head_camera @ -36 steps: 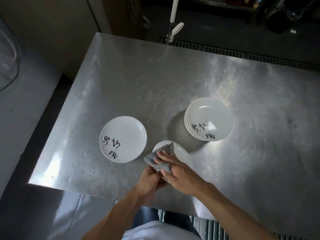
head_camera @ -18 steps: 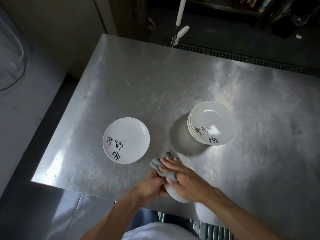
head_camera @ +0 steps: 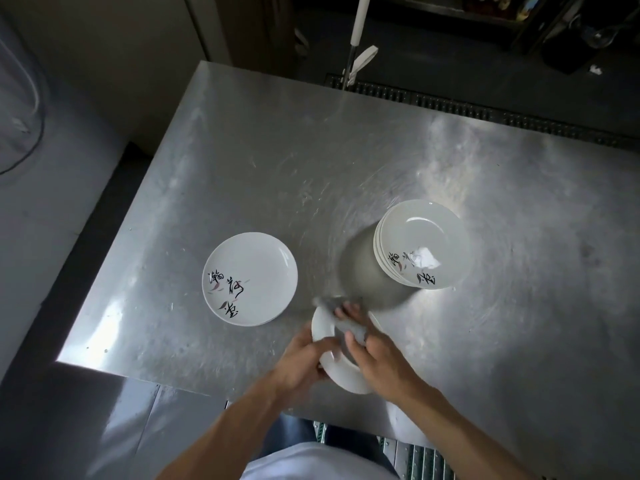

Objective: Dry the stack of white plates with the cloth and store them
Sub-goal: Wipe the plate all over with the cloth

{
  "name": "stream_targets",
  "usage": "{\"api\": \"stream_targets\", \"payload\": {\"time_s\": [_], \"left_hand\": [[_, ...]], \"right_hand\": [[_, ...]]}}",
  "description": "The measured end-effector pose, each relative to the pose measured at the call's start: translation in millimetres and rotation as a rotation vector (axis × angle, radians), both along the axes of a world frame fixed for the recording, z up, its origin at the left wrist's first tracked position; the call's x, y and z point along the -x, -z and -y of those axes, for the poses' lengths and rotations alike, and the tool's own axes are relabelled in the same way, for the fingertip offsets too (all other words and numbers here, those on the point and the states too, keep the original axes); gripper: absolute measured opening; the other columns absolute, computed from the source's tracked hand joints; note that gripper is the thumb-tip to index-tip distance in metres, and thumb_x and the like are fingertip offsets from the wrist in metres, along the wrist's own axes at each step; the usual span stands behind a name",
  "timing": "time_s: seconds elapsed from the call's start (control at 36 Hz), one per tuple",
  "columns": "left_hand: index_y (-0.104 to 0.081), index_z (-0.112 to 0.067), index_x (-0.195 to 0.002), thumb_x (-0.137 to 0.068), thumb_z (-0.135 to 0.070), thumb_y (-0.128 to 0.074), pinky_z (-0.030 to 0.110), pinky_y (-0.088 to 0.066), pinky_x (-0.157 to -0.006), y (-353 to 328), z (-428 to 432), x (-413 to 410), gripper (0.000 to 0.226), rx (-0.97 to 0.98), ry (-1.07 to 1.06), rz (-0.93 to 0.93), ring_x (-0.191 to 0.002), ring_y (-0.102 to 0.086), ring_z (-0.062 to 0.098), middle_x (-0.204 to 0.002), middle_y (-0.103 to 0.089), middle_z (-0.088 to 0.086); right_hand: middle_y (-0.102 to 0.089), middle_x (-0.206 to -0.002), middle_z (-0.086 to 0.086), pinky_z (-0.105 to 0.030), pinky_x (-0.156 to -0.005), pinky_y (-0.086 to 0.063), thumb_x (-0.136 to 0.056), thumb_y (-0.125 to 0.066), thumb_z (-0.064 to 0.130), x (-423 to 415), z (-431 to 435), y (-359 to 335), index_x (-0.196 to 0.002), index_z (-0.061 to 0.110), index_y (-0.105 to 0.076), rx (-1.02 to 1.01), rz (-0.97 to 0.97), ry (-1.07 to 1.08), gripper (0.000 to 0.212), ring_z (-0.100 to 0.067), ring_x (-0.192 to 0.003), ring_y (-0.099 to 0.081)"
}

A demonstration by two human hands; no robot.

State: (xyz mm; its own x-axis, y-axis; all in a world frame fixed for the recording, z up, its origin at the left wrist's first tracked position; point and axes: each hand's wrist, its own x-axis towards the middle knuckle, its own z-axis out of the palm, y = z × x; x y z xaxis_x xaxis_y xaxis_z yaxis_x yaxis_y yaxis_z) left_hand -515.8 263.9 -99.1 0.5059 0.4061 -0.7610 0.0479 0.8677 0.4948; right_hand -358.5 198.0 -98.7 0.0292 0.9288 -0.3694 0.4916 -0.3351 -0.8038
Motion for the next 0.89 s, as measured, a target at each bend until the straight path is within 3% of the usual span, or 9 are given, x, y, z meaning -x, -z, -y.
{"api": "stream_targets", "payload": {"time_s": [0.08,0.19,0.33,0.44,0.58,0.67,0.75,0.83,0.89], "left_hand": [[-0.053,-0.003,-0.136,-0.095,0.002,-0.062,0.050,-0.054,-0.091,2.1,0.6,4.0,0.042,-0.013,0.016,0.003,-0.107,-0.068,0.036,-0.127,-0.066,0.027],[-0.057,-0.006,-0.134,-0.095,-0.002,-0.065,0.046,-0.058,-0.086,0.6,-5.0,5.1,0.040,-0.006,0.067,-0.013,-0.104,-0.070,0.032,-0.126,-0.069,0.023],[-0.055,-0.009,-0.136,-0.093,0.001,-0.066,0.051,-0.054,-0.091,-2.9,-8.2,7.2,0.046,-0.025,0.131,0.003,-0.109,-0.068,0.037,-0.128,-0.066,0.025],[-0.065,-0.011,-0.128,-0.080,-0.013,-0.076,0.046,-0.056,-0.085,-9.4,-8.1,5.1,0.049,-0.022,0.181,0.013,-0.105,-0.070,0.032,-0.123,-0.070,0.022],[-0.067,-0.004,-0.122,-0.078,-0.006,-0.074,0.043,-0.059,-0.079,-1.0,2.8,1.0,0.045,-0.022,0.035,0.003,-0.100,-0.072,0.034,-0.115,-0.072,0.023],[-0.063,-0.005,-0.130,-0.091,-0.001,-0.068,0.045,-0.059,-0.076,9.2,22.1,-11.8,0.039,0.012,-0.244,0.022,-0.101,-0.071,0.037,-0.119,-0.070,0.026],[-0.062,-0.015,-0.131,-0.092,-0.001,-0.066,0.049,-0.058,-0.080,10.0,30.5,-23.5,0.042,0.065,-0.364,0.065,-0.108,-0.070,0.039,-0.122,-0.070,0.022],[-0.066,-0.009,-0.125,-0.084,-0.021,-0.079,0.046,-0.060,-0.079,9.9,19.9,-19.6,0.045,0.060,-0.324,0.014,-0.099,-0.072,0.034,-0.116,-0.072,0.024],[-0.065,-0.012,-0.124,-0.092,-0.022,-0.072,0.043,-0.060,-0.076,11.8,12.9,-13.3,0.034,0.013,-0.251,0.011,-0.098,-0.073,0.030,-0.118,-0.072,0.023]], "right_hand": [[-0.023,-0.165,0.005,-0.021,-0.124,-0.009,-0.106,-0.047,0.024,-3.9,-2.5,6.2,-0.149,0.021,-0.046,-0.114,0.103,-0.190,0.043,-0.007,-0.153,-0.013],[-0.025,-0.164,0.003,-0.022,-0.121,-0.020,-0.108,-0.039,0.027,-19.8,-16.2,8.1,-0.154,0.022,-0.039,0.069,0.258,0.024,0.047,-0.017,-0.151,-0.025],[-0.027,-0.161,0.003,-0.023,-0.124,-0.014,-0.105,-0.049,0.021,-5.2,-5.4,-1.1,-0.143,0.011,-0.055,-0.206,0.176,-0.285,0.040,-0.013,-0.153,-0.018],[-0.023,-0.162,0.010,-0.007,-0.116,-0.009,-0.107,-0.044,0.028,-13.0,-10.2,3.1,-0.152,0.021,-0.043,-0.039,0.237,-0.044,0.046,-0.010,-0.153,-0.019],[-0.015,-0.167,0.003,-0.024,-0.124,-0.008,-0.106,-0.043,0.032,-5.7,-1.5,0.7,-0.152,0.027,-0.040,-0.138,0.190,-0.300,0.046,-0.011,-0.155,-0.009],[-0.014,-0.167,0.009,-0.018,-0.121,-0.011,-0.107,-0.041,0.033,-9.8,-16.9,3.9,-0.153,0.031,-0.039,0.021,0.211,0.045,0.046,-0.009,-0.154,-0.011],[-0.025,-0.165,0.006,-0.027,-0.122,-0.023,-0.107,-0.037,0.036,-11.4,-27.5,4.1,-0.152,0.031,-0.041,0.143,0.129,0.246,0.045,-0.012,-0.152,-0.022],[-0.020,-0.165,0.012,-0.020,-0.122,-0.015,-0.108,-0.040,0.033,-7.9,-17.3,-0.3,-0.152,0.029,-0.042,0.079,0.084,0.198,0.045,-0.004,-0.153,-0.014],[-0.015,-0.165,0.016,-0.015,-0.121,-0.008,-0.107,-0.042,0.032,-4.6,-10.0,-3.6,-0.153,0.030,-0.040,-0.005,0.067,0.056,0.046,0.002,-0.152,-0.006]]}}
